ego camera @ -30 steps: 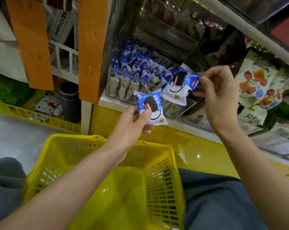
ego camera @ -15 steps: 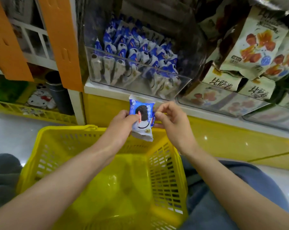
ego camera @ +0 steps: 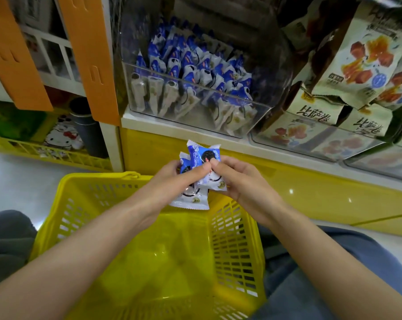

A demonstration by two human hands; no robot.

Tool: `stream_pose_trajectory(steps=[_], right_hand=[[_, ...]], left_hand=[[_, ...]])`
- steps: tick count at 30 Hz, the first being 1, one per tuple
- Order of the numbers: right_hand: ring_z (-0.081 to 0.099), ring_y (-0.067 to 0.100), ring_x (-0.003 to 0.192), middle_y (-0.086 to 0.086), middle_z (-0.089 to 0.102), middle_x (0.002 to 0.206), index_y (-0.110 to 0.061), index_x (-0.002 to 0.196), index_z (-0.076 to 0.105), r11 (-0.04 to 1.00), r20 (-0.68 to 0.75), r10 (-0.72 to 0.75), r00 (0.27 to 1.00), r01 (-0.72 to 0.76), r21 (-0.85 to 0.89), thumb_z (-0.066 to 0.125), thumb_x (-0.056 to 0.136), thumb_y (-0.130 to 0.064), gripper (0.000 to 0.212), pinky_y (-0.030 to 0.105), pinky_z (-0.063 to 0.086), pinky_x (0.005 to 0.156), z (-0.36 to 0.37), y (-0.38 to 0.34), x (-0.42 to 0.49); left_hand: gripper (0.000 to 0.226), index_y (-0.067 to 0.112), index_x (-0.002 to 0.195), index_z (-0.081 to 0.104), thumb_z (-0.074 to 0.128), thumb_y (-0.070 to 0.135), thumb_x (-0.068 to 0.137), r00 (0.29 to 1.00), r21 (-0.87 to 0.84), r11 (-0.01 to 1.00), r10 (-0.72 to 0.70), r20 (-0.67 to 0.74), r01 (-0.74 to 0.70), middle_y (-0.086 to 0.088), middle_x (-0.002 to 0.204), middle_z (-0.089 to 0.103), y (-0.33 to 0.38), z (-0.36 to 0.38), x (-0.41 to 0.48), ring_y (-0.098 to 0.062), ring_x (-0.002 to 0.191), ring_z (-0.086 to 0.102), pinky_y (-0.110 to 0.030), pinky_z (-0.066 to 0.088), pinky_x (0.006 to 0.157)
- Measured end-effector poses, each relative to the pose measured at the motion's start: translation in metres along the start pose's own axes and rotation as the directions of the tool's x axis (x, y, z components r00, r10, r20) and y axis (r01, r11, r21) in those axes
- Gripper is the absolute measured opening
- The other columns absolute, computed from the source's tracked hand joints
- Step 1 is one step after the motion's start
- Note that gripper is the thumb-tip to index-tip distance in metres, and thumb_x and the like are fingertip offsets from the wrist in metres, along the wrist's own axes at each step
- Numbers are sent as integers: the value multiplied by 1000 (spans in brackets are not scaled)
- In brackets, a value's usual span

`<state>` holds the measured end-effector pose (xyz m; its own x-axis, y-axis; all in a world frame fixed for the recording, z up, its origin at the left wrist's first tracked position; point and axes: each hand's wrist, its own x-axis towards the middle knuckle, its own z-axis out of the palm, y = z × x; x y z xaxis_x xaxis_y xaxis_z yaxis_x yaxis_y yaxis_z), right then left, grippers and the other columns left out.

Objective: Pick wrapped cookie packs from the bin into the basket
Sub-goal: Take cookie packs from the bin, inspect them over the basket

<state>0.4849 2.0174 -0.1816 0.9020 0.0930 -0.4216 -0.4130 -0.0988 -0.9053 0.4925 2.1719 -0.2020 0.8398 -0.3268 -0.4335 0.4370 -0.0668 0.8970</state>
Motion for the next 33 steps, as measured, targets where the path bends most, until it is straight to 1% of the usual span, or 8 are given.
stream_pose_trajectory(steps=[3, 6, 9, 18, 22, 25, 28, 33], right_hand=[[61, 28, 108, 10, 68, 110, -9, 109, 65, 996, -87, -81, 993, 78, -37, 65, 83, -21, 29, 46, 47, 96, -3, -3, 1], [64, 5, 92, -2, 71, 99, -14, 102, 67, 974, -152, -205, 967, 186, -133, 68, 81, -18, 21, 16, 50, 70, -4, -7, 0], [64, 0, 81, -3, 72, 93, -20, 96, 65, 958, -191, -265, 945, 236, -161, 70, 78, -15, 19, 9, 45, 60, -5, -13, -2], [65, -1, 84, -3, 70, 99, -24, 103, 60, 760, -275, -641, 717, 540, -362, 63, 86, -14, 21, 13, 49, 69, 2, -97, 17], [66, 6, 89, -3, 68, 100, -16, 109, 60, 712, -327, -648, 688, 393, -582, 67, 83, -21, 28, 25, 55, 81, 3, -121, 54], [61, 7, 81, -2, 66, 94, -14, 108, 61, 633, -294, -589, 753, 202, -747, 71, 79, -32, 35, 18, 51, 72, 2, -124, 78], [51, 1, 65, -10, 55, 75, -22, 94, 56, 537, -256, -487, 835, 55, -842, 73, 77, -35, 28, 10, 40, 57, -2, -127, 89], [55, 11, 73, -2, 58, 80, -19, 99, 58, 452, -260, -411, 874, -52, -891, 71, 78, -38, 32, 21, 43, 68, -5, -136, 93]], left_hand=[[47, 21, 109, 63, 54, 56, 80, 999, -123, 992, -39, 10, 40, 1, 107, 70, 2, 2, 5, -17, 105, 62, -40, 40, 102], [23, 15, 99, 62, 47, 33, 94, 993, -168, 985, -64, -96, 47, -7, 102, 69, 3, 2, 10, -22, 98, 63, -38, 43, 96], [15, 15, 105, 57, 48, 23, 94, 976, -123, 992, -54, -210, 28, -9, 107, 66, 1, 2, 14, -25, 99, 61, -36, 46, 87], [10, 20, 102, 51, 43, 24, 97, 953, -224, 971, 10, -302, -81, 7, 85, 58, 15, -1, 21, -1, 69, 52, -12, 41, 48], [12, 17, 106, 49, 42, 23, 97, 952, -268, 959, 6, -306, -93, 7, 83, 56, 21, -2, 18, 0, 67, 50, -4, 37, 39], [17, 15, 111, 49, 42, 22, 98, 957, -304, 947, 14, -289, -106, 2, 92, 58, 24, -2, 15, 1, 69, 51, -1, 35, 37], [14, 16, 108, 49, 42, 21, 98, 960, -341, 932, 23, -278, -121, 6, 85, 57, 27, -1, 11, 4, 65, 50, -1, 35, 38], [9, 15, 102, 50, 43, 19, 97, 952, -362, 918, 46, -302, -159, 7, 80, 54, 29, -1, 8, 0, 64, 47, -1, 34, 40]])
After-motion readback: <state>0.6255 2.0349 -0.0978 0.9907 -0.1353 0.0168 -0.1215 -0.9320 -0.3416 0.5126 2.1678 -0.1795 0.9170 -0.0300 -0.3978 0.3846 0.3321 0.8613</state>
